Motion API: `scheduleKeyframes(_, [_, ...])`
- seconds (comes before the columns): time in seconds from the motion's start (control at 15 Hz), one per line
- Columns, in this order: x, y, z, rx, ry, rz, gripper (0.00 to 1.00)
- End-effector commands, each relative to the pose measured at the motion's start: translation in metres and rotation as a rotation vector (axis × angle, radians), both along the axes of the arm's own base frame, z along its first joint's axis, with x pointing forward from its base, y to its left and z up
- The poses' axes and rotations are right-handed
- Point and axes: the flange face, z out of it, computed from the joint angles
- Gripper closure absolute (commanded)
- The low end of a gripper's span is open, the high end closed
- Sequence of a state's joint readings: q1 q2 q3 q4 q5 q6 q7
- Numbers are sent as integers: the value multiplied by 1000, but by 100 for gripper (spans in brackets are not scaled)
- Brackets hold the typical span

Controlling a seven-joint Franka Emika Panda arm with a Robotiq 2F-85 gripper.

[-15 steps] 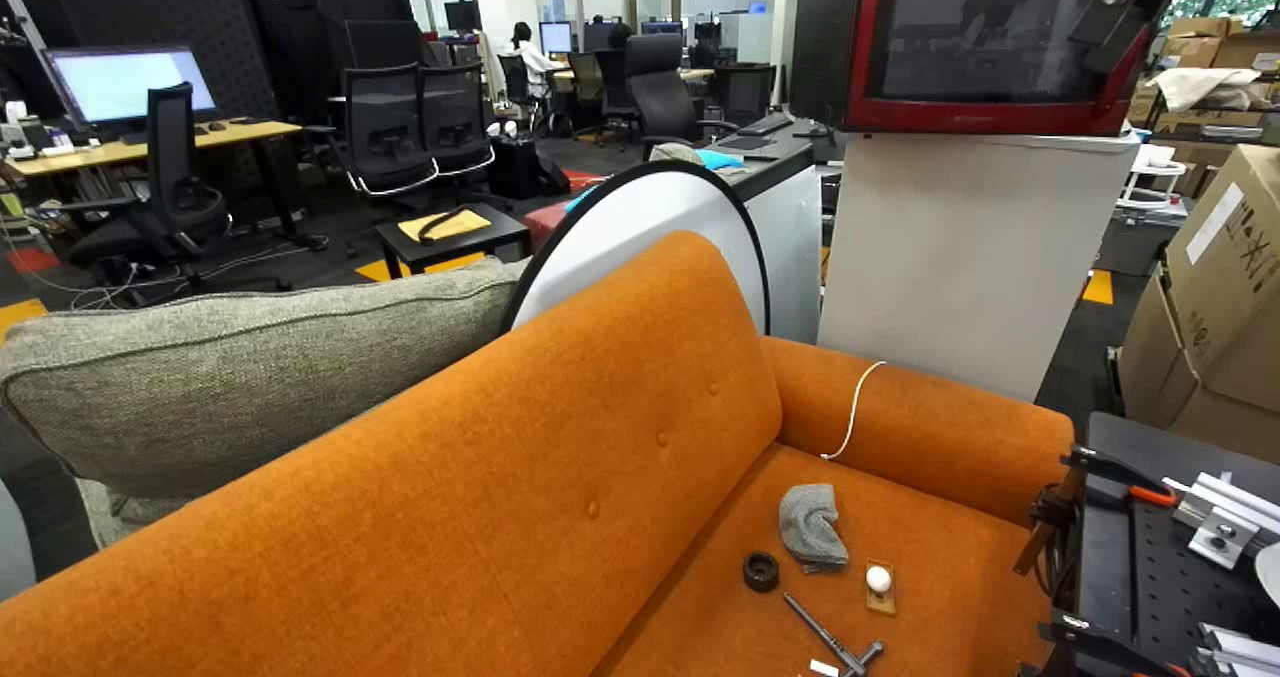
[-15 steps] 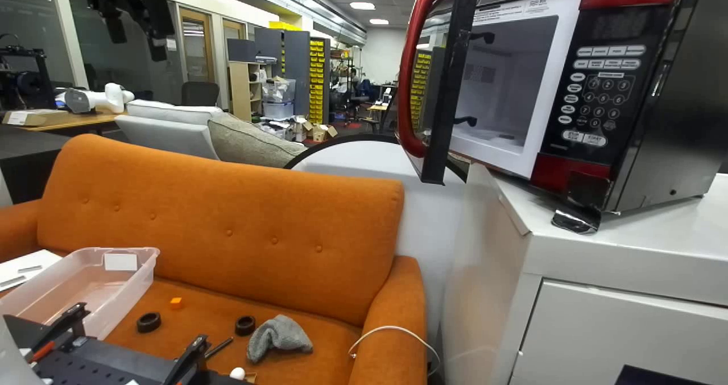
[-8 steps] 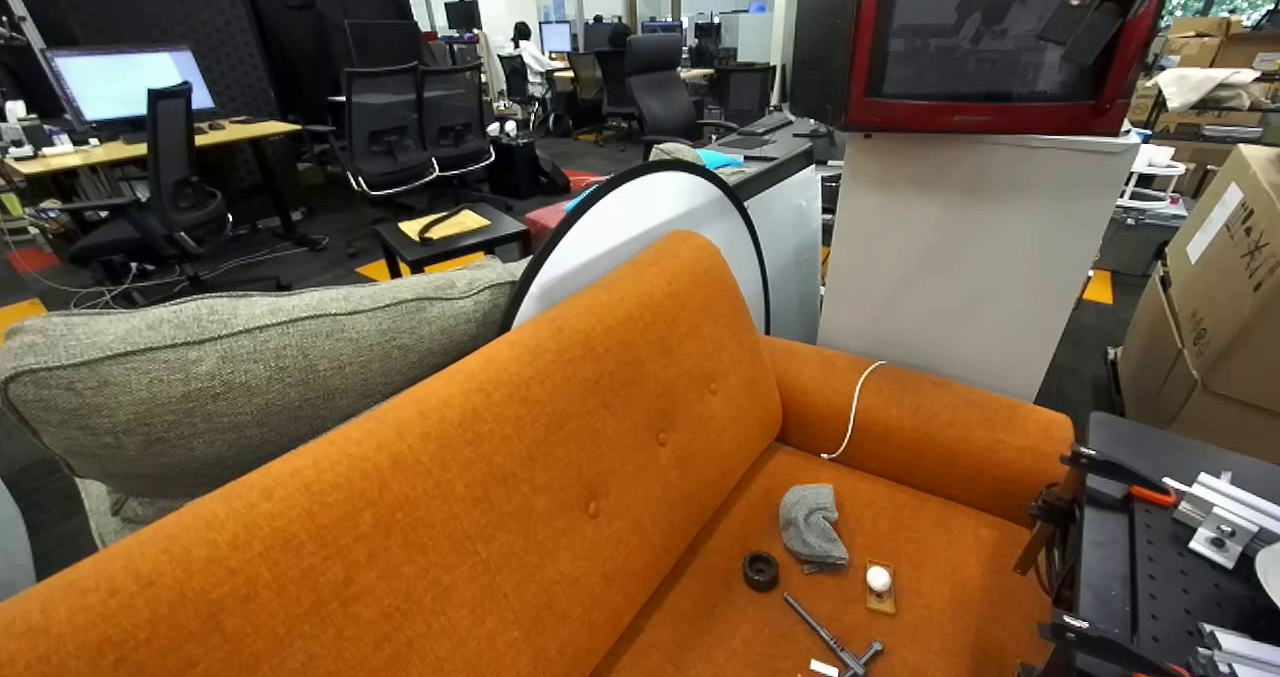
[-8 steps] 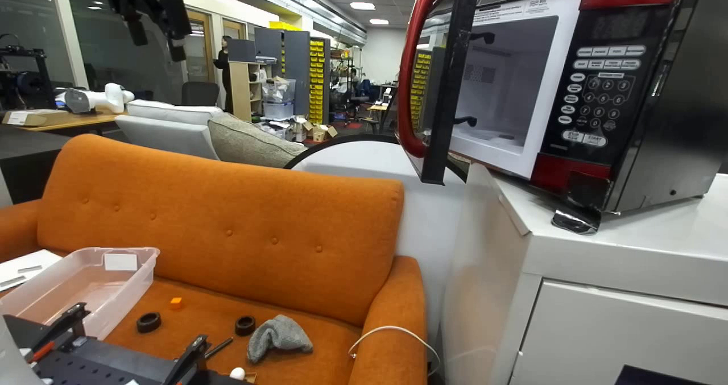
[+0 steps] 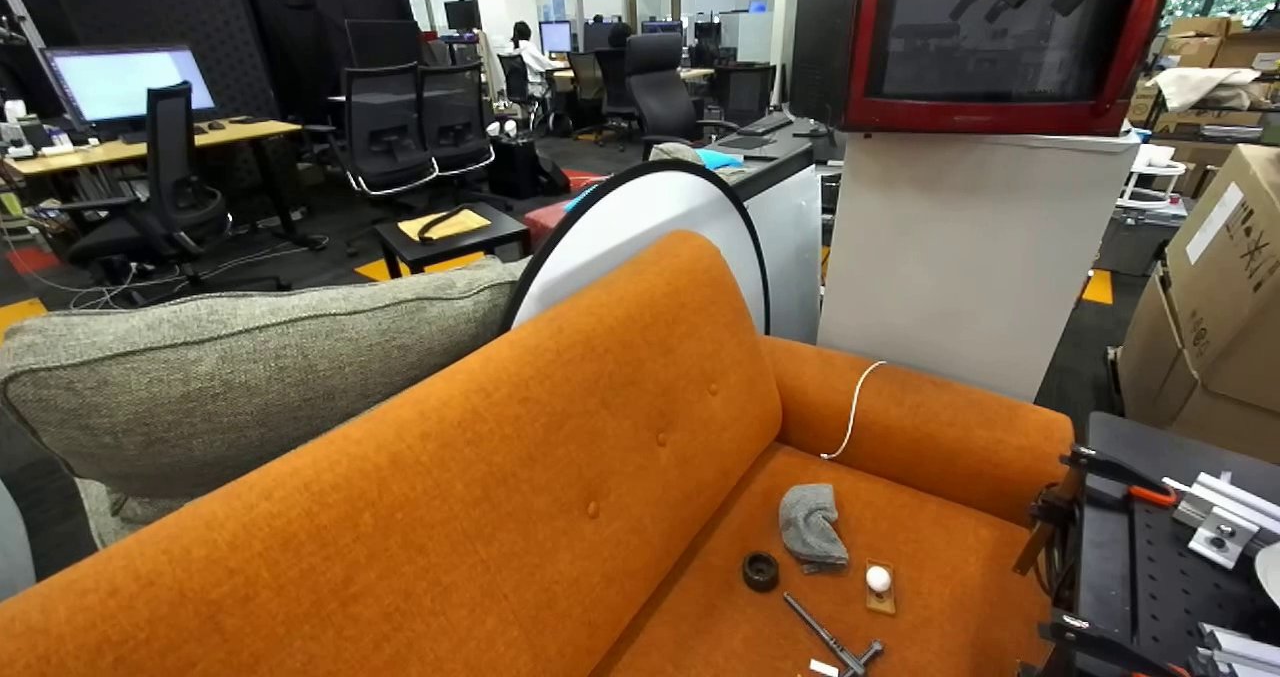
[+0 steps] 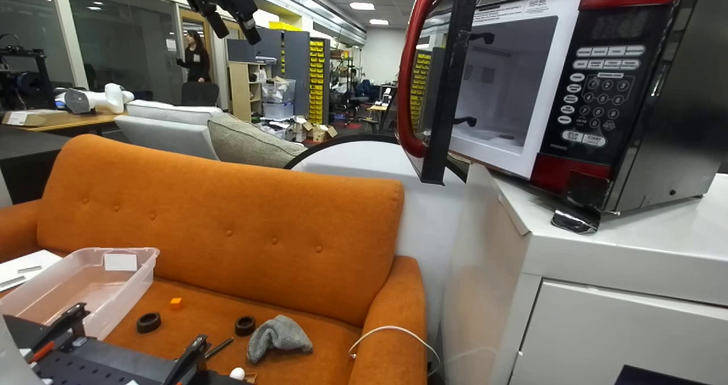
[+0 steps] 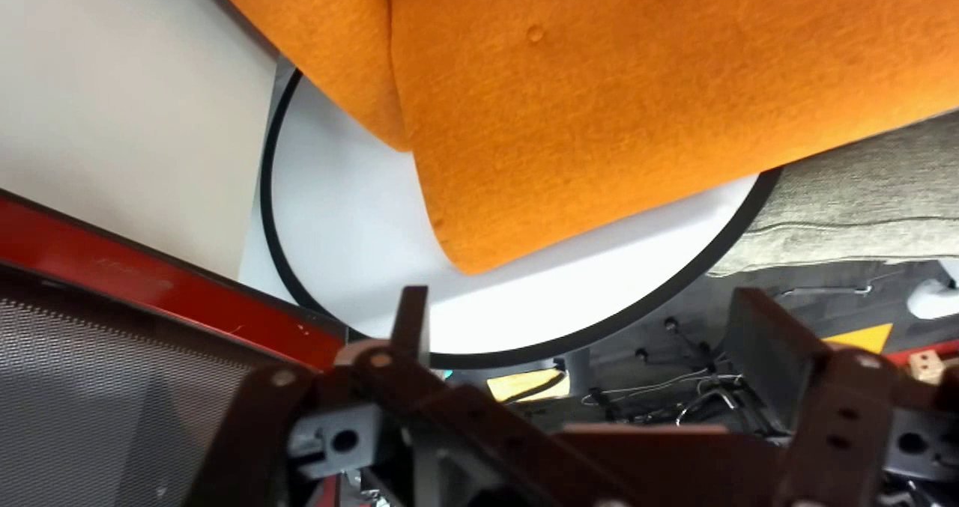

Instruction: Close the microwave

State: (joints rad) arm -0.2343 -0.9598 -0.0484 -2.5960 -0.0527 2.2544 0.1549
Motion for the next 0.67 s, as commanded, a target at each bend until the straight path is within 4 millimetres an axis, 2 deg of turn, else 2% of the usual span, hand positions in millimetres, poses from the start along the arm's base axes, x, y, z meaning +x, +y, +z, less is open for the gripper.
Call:
scheduleKeyframes(0.0, [-2, -1, 0, -9, -5, -7, 0])
scheduleKeyframes(0.33, [-2, -1, -2, -39, -26, -53, 0])
scheduleKeyframes(0.6, [-9, -51, -23, -92, -100, -270, 0])
